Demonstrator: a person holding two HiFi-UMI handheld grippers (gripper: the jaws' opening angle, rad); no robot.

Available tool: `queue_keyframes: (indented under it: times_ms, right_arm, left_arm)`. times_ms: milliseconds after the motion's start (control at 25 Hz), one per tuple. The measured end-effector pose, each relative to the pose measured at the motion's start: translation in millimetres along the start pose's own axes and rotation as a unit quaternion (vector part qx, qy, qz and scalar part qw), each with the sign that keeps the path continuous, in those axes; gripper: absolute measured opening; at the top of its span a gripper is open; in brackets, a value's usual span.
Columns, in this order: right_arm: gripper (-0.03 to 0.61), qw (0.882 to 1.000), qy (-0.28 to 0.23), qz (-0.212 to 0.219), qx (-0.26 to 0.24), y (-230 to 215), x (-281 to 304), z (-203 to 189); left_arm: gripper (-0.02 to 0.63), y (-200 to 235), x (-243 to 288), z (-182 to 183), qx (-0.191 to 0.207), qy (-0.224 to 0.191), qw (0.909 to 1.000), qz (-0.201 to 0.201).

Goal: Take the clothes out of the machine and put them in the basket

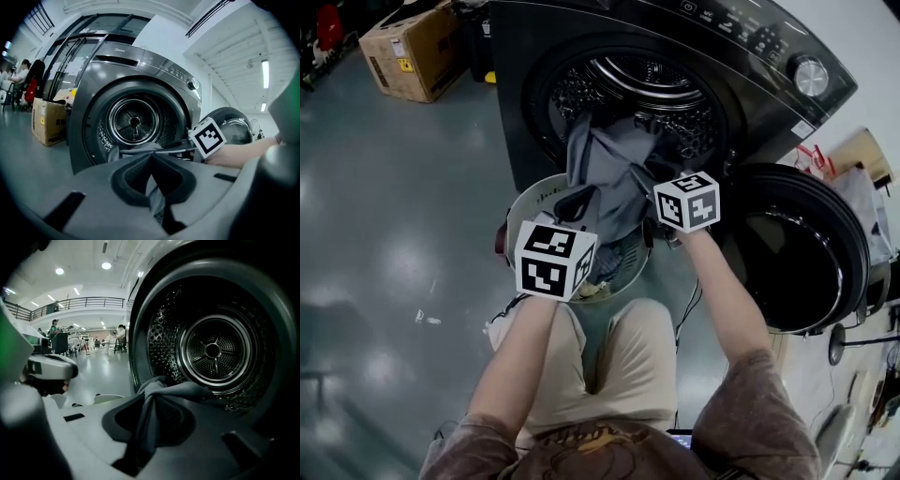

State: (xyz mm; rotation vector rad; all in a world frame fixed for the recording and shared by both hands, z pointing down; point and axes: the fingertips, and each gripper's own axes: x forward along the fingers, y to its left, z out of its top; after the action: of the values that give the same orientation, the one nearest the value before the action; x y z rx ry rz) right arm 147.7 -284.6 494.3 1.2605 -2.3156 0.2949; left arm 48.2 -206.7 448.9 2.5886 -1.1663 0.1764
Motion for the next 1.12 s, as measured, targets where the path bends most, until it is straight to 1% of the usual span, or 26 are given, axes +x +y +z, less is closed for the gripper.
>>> queue_keyframes:
  times_ms: [160,240,360,440,640,760,840,920,1000,1120]
  right_arm:
    - [0.054,0.999,-0.011,0.035,0.003,36.0,-20.2,-6.8]
    - [0.054,0.999,-0.014,0.046,-0.002,52.8,-29.0,-11.0]
    - [0.054,0.998,-0.013,0.058,-0.012,76.9,-39.6,-19.2]
    - [0.053,0.997,-0.008,0.076,-0.015,95.4,-45.5,-26.1]
    - [0.053,0.991,0.004,0.128,-0.043,135.0,-61.7,-36.7]
    - [0.054,0.986,0.006,0.161,-0.029,152.0,-74.0,-38.0]
    - [0.054,0.984,0.006,0.176,-0.028,159.1,-78.6,-40.5]
    - [0.060,0.985,0.002,0.171,-0.028,156.5,-78.5,-43.5]
    - [0.076,0.989,0.000,0.148,-0.022,145.7,-76.2,-45.4]
    - [0.160,0.995,0.002,0.097,-0.014,124.8,-73.1,-44.9]
  left_arm:
    - [0.003,-2.3,-1.6,0.8,0.004,-0.001,1.0000,0.005]
    - [0.003,-2.0,-2.7,1.6,0.008,-0.002,0.9999,0.008]
    - [0.003,1.0,-3.8,2.7,0.008,-0.005,0.9998,0.017]
    - [0.003,2.5,-4.8,3.5,0.007,-0.006,0.9997,0.022]
    - [0.003,0.3,-5.0,3.5,0.011,-0.005,0.9996,0.024]
    - [0.003,0.4,-7.4,4.3,0.012,-0.006,0.9996,0.027]
    - [0.003,2.5,-8.9,5.3,0.010,-0.007,0.9995,0.030]
    - [0.003,3.6,-10.4,5.3,0.007,-0.008,0.9994,0.032]
    - [0.003,2.2,-11.3,5.0,0.006,-0.008,0.9995,0.031]
    - [0.003,-1.2,-11.9,4.8,0.009,-0.007,0.9995,0.028]
